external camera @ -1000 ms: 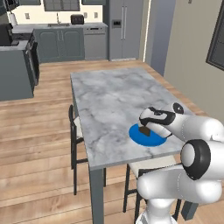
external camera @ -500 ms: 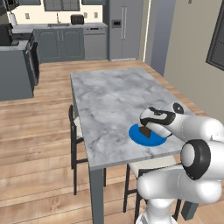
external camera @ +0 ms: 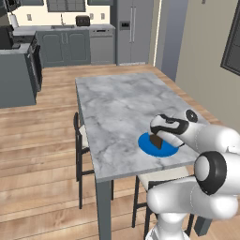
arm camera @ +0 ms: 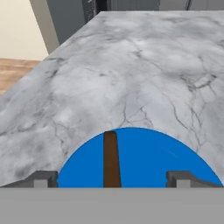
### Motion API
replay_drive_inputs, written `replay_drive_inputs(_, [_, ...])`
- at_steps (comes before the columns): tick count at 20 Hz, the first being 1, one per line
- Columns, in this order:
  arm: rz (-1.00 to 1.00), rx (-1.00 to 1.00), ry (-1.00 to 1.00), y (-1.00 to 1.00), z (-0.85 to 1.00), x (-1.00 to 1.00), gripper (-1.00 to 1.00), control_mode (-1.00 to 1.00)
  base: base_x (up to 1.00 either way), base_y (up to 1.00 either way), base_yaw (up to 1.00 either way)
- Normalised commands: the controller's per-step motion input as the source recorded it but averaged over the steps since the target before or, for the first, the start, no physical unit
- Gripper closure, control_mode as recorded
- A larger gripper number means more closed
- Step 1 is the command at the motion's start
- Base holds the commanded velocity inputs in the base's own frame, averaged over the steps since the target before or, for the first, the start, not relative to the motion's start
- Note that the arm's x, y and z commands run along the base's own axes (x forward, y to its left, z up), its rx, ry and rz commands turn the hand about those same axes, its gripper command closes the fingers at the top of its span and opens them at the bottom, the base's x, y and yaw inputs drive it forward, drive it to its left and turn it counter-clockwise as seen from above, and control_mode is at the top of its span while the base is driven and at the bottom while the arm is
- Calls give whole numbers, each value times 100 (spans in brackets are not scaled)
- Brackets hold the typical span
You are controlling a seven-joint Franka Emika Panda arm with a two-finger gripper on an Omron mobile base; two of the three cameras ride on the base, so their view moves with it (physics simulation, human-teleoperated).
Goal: Start the toaster. Once the lever pops up, take the bread to the plate on the dining counter.
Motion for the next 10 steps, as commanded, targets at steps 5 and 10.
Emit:
replay_drive_inputs(5, [0,0,-1,0,22,-1,-100,-100,0,0,0])
replay_drive_inputs(10, [0,0,-1,0,27,-8,-100,-100,0,0,0])
